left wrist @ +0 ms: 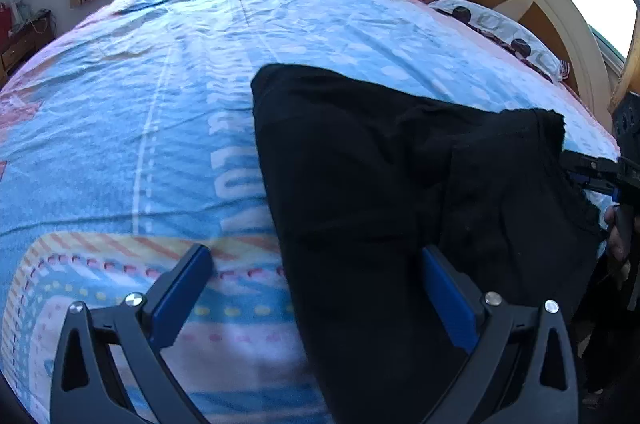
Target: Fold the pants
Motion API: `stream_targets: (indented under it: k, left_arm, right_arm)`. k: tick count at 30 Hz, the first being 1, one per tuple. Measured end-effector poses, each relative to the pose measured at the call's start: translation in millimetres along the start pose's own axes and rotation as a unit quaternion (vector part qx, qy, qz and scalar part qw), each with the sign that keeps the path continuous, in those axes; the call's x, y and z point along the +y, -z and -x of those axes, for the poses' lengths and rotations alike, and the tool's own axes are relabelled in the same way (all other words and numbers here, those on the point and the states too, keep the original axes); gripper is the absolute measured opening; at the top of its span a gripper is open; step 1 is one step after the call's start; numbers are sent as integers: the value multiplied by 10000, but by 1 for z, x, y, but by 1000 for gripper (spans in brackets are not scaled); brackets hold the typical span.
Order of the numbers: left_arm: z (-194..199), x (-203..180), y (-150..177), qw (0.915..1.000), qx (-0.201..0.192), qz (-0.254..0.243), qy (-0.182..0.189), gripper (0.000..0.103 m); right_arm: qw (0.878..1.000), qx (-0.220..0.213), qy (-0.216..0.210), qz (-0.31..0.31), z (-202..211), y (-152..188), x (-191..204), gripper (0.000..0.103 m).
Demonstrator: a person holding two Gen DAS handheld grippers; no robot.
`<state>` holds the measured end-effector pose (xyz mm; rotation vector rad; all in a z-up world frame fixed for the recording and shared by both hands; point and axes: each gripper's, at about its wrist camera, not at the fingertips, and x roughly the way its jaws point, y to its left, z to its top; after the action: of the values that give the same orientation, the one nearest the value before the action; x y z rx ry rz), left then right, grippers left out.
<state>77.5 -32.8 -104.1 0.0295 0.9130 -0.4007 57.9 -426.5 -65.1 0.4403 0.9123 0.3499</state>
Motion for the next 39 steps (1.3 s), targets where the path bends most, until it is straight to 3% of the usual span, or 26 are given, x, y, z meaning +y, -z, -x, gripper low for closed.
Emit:
stream_targets:
  k: [3, 5, 7, 9, 14, 16, 18, 19, 20, 23, 26, 28, 29, 30, 32, 35, 37, 38, 39]
  left_arm:
    - [2, -4, 5, 9999, 11, -100, 9, 103]
    - [-2, -7, 0, 9997, 43, -234, -46, 103]
    - [-6, -6, -7, 9998, 53, -201, 28, 103]
    - [-8, -6, -12, 9999, 47, -141, 69, 103]
    - [-3, -13, -4, 9999, 51, -110, 76, 100]
    - [-5, -13, -5, 9999, -21, -138, 55, 99]
    - [-7, -12, -9, 9999, -34, -96, 53, 99]
    - [-7, -13, -11, 9999, -32, -104, 56, 96]
    - [-6, -14, -12, 9999, -50, -133, 92, 82]
    - [0, -19, -12, 9996, -78, -218, 131, 53]
    - [1, -20, -14, 9997, -101, -168, 107, 45]
    - [2, -21, -14, 9997, -103, -224, 83, 44]
    - [2, -20, -15, 9997, -87, -205, 98, 51]
    - [0, -16, -15, 9998, -68, -173, 50, 66]
    - [-4, -6, -14, 9999, -129, -47, 77, 77]
    - [-6, -7, -13, 9996, -213, -95, 150, 80]
    - [-8, -11, -14, 9996, -214, -126, 106, 79]
    - [-8, -13, -14, 9996, -213, -134, 139, 71]
    - [-6, -15, -15, 9994, -208, -179, 229, 54]
  right_arm:
    - [9967, 417, -693, -115, -1, 10, 5, 83]
    - [9979, 402, -503, 69, -3, 11, 9, 81]
    - [9974, 286, -641, -162, -4, 6, -1, 77]
    - [9952, 182, -775, -560, -7, 2, -16, 63]
    - [9957, 401, -815, -157, -3, 14, 2, 62]
    - [9975, 388, -599, 22, -4, 15, 3, 52]
    - [9956, 303, -814, -364, -9, 9, -13, 45]
    - [9935, 304, -955, -535, -12, 7, -20, 45]
    - [9931, 323, -977, -561, -12, 8, -21, 44]
    - [9945, 380, -935, -290, -5, 16, -12, 39]
    - [9927, 389, -1059, -419, -7, 21, -13, 35]
    - [9904, 388, -1184, -590, -8, 22, -17, 33]
    - [9909, 381, -1161, -561, -7, 23, -16, 32]
    - [9917, 377, -1120, -499, -7, 24, -14, 32]
    - [9918, 379, -1112, -505, -8, 22, -16, 32]
    - [9914, 379, -1128, -540, -6, 23, -19, 32]
    - [9917, 371, -1112, -525, -6, 23, -19, 32]
    - [9918, 366, -1107, -520, -6, 22, -19, 32]
    - [9918, 360, -1105, -524, -6, 22, -19, 32]
